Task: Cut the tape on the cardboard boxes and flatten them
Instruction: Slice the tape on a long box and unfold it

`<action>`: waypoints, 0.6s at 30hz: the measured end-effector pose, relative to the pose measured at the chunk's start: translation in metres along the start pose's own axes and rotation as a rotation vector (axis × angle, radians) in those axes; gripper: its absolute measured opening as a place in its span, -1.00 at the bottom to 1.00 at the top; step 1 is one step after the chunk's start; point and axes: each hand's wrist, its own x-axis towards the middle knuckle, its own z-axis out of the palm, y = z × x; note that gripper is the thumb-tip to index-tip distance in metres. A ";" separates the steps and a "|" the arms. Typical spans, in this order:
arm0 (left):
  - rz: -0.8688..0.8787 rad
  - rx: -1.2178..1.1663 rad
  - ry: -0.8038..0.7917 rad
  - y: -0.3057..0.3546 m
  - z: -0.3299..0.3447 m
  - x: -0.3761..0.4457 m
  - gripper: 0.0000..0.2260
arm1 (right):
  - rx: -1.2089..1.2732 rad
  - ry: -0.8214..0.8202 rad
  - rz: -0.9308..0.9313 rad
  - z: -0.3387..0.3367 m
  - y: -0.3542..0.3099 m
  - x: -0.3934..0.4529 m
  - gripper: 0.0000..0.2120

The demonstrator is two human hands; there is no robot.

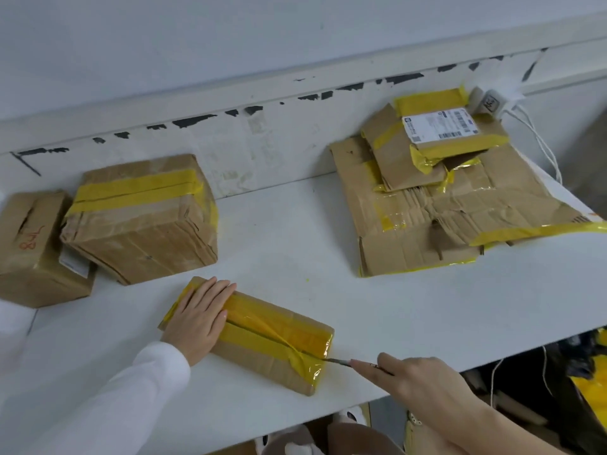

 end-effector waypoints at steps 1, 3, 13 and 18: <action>-0.030 -0.021 0.012 -0.001 0.000 -0.003 -0.36 | -0.007 0.020 0.018 0.002 0.007 -0.003 -0.23; -0.146 -0.055 0.053 -0.005 0.000 -0.013 -0.40 | -0.006 -0.002 0.060 0.021 0.019 -0.009 -0.21; -0.427 -0.012 0.166 0.028 -0.011 -0.015 -0.49 | 1.142 0.044 0.537 0.043 0.027 0.066 -0.84; -0.459 -0.021 -0.014 0.038 0.003 -0.007 -0.27 | 1.117 0.015 0.574 0.031 0.032 0.126 -0.80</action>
